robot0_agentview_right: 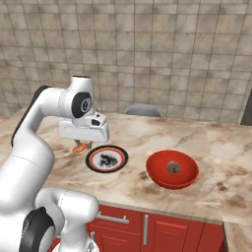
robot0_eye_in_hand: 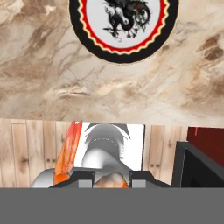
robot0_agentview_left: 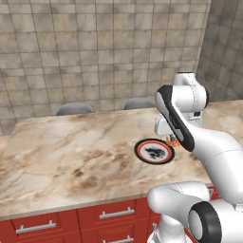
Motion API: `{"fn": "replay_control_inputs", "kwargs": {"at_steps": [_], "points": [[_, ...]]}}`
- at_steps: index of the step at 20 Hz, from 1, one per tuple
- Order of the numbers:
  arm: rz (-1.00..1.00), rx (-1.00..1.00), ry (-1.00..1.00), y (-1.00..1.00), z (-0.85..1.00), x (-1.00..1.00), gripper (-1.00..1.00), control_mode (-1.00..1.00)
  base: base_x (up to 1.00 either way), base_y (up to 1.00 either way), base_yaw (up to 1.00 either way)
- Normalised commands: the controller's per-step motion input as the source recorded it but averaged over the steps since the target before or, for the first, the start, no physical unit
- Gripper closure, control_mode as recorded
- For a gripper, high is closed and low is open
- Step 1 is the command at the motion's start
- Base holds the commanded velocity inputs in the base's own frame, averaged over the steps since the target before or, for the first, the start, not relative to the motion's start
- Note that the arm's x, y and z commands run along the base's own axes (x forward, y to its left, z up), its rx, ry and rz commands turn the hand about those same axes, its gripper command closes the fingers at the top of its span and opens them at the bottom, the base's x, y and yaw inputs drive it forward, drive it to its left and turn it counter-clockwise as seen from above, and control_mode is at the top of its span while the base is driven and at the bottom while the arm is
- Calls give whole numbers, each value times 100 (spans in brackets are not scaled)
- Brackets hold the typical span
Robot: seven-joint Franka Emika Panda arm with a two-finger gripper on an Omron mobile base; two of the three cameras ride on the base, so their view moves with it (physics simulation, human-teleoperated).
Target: Place the shrimp on the plate and place the mushroom on the same plate.
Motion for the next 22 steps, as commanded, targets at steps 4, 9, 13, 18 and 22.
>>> {"fn": "replay_control_inputs", "kwargs": {"at_steps": [4, 9, 13, 18, 22], "points": [[0, 0, 0, 0, 0, 0, 100, 100, 32, -7, 0], [0, 0, 0, 0, -21, 43, 100, -100, 8, 0, 0], [0, 1, 0, 0, -36, 63, 100, -100, 0, 0, 0], [0, 0, 0, 6, -55, 59, 100, -100, 0, 0, 0], [0, 0, 0, 10, -51, 62, 100, -100, 0, 0, 0]]}}
